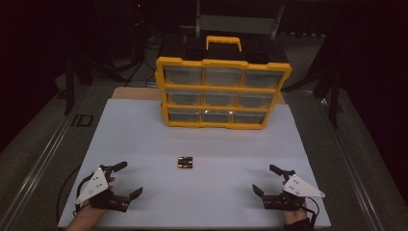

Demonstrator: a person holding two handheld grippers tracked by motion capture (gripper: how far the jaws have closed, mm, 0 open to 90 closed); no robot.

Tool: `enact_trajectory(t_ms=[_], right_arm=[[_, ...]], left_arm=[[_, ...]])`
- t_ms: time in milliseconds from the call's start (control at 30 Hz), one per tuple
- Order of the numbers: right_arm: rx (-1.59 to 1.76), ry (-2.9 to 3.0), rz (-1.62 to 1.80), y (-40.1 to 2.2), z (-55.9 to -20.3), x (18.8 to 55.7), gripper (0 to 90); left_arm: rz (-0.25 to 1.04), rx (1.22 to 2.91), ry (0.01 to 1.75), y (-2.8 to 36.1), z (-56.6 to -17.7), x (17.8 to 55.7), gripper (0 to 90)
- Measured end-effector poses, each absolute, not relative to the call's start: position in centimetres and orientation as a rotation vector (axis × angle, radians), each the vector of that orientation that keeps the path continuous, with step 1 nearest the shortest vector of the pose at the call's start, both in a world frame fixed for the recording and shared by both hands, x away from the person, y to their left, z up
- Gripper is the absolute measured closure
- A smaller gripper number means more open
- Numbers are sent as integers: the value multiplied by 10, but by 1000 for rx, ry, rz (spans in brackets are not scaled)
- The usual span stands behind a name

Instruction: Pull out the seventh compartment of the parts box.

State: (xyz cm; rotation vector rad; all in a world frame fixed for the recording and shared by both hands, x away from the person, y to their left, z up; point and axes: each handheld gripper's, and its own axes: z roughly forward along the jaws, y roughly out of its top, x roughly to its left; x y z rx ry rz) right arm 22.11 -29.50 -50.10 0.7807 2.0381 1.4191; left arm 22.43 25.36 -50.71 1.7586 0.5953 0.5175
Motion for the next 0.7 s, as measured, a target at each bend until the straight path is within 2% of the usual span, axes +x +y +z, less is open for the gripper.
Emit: enact_trajectory(t_ms=[600, 700], right_arm=[[765, 2000, 1436, -297, -494, 217, 84], [768, 2006, 1436, -296, -494, 217, 84]], left_arm=[[567, 1761, 688, 249, -500, 223, 0], [621, 1752, 661, 246, -498, 221, 0]])
